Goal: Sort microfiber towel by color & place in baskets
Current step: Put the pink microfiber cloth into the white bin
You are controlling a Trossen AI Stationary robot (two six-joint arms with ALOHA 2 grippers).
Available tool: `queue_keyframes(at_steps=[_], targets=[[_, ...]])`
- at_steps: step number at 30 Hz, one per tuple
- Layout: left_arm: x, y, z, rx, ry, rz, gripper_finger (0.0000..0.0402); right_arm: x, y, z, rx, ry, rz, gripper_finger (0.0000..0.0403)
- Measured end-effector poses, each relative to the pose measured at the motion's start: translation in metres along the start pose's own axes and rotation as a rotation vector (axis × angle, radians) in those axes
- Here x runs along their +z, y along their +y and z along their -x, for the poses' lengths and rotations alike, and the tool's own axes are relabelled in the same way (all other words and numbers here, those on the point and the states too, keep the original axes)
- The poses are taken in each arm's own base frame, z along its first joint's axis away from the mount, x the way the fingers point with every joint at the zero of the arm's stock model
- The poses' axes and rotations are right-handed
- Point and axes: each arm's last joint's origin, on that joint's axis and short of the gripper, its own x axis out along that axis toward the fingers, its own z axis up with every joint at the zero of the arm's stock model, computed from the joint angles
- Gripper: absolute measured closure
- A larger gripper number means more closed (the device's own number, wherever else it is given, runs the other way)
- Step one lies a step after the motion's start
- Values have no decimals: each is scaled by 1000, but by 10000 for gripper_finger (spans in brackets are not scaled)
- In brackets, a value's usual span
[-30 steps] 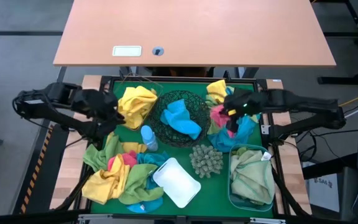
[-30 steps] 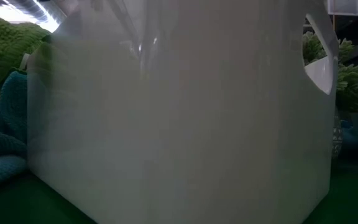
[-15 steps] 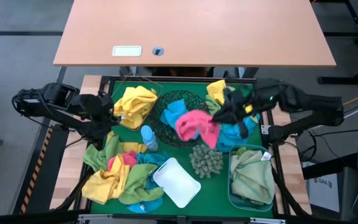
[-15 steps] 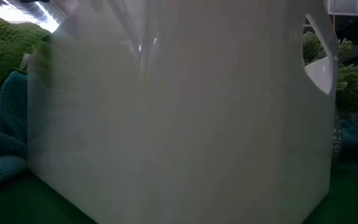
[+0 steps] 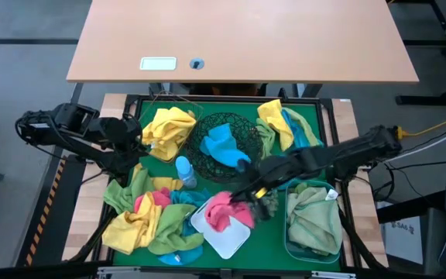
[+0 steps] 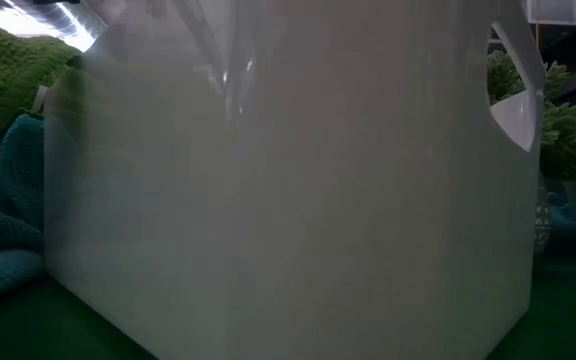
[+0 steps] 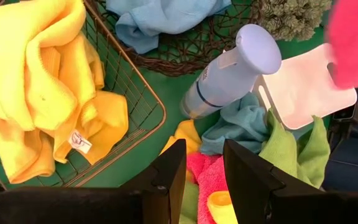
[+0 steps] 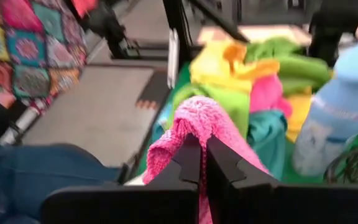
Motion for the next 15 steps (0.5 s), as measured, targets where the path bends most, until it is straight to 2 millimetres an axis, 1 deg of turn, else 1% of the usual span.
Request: queue_keyframes(at_steps=[4,7,10,15], targets=[[0,0,0,0,0,0,301,-18,-2,-34,-9,87,-4,398],[0,0,0,0,-1,0,301,-31,-5,-55,-25,143,-8,398],[0,0,0,0,-1,0,301,-42,-9,-70,-33,188,-13,398],[0,0,0,0,0,0,301,-56,-13,-89,-1,251,-26,398]])
